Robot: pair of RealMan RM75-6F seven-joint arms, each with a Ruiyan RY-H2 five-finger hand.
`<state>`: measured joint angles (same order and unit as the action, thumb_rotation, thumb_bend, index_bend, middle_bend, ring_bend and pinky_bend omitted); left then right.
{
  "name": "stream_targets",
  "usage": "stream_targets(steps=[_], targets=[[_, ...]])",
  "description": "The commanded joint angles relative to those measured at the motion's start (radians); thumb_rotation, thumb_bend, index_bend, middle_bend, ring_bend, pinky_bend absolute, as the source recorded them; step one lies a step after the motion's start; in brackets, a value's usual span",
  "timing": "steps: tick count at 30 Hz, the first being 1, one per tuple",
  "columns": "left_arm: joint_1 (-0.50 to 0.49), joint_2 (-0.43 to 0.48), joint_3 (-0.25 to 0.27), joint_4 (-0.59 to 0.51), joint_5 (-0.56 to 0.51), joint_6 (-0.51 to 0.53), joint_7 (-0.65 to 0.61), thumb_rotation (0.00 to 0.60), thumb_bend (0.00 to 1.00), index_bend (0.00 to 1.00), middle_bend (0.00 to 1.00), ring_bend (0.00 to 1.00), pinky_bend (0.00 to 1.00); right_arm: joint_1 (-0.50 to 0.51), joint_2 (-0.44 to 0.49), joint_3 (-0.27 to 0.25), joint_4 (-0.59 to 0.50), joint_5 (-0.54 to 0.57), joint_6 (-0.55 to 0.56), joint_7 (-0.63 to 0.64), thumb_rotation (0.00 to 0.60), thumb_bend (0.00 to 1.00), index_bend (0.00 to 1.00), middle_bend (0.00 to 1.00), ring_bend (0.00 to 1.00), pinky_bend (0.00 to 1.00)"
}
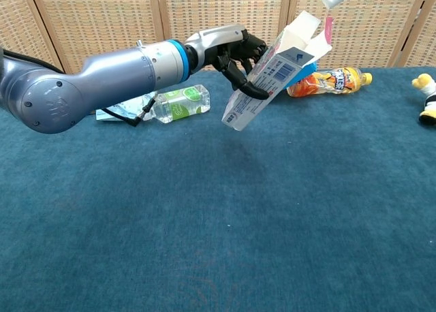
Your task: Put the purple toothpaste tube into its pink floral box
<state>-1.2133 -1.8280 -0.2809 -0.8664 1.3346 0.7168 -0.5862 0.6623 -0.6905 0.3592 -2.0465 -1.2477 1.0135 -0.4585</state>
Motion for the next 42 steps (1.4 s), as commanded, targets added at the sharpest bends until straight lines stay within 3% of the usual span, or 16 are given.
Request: stream_targets(steps=[1, 17, 38, 39, 42], targets=[[-0.004, -0.001, -0.009, -0.010, -0.007, -0.001, 0.013, 0.600, 0.24, 0.59, 0.47, 0.51, 0.53, 0.020, -0.002, -0.009, -0.016, 0.019, -0.017, -0.039, 0.600, 0.68, 0.67, 0.67, 0.54, 0.53], [0.003, 0.023, -0.042, -0.094, -0.041, -0.016, 0.030, 0.600, 0.24, 0.59, 0.47, 0.51, 0.53, 0.085, -0.044, -0.048, -0.058, 0.099, -0.003, -0.231, 0.600, 0.68, 0.67, 0.67, 0.54, 0.53], [-0.022, 0.012, -0.113, -0.151, -0.139, -0.101, 0.017, 0.600, 0.24, 0.59, 0.47, 0.51, 0.53, 0.124, -0.118, -0.136, -0.061, 0.012, 0.036, -0.502, 0.600, 0.67, 0.66, 0.65, 0.55, 0.54], [-0.023, 0.011, -0.118, -0.152, -0.143, -0.108, 0.008, 0.600, 0.24, 0.59, 0.47, 0.51, 0.53, 0.124, -0.122, -0.135, -0.061, 0.008, 0.044, -0.514, 0.600, 0.63, 0.62, 0.62, 0.55, 0.54], [-0.029, 0.000, -0.136, -0.138, -0.151, -0.117, -0.025, 0.600, 0.24, 0.60, 0.47, 0.51, 0.53, 0.119, -0.129, -0.135, -0.062, -0.026, 0.093, -0.578, 0.600, 0.17, 0.26, 0.33, 0.39, 0.47]])
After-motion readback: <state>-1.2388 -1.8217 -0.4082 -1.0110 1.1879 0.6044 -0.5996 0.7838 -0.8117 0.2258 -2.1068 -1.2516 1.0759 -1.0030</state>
